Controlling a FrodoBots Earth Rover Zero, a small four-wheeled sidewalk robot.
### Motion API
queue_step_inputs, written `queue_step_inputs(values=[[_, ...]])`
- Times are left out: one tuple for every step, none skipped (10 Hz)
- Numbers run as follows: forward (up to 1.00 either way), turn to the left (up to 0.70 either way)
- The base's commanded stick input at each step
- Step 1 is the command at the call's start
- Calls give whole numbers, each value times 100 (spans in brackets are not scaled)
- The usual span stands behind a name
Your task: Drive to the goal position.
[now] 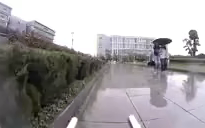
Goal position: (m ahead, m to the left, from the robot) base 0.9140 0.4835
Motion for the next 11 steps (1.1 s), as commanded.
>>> queue_step_inputs(values=[[70,-10],[70,-4],[70,0],[70,0],[70,0],[70,0],[70,0],[70,0],[70,0],[70,0],[70,0]])
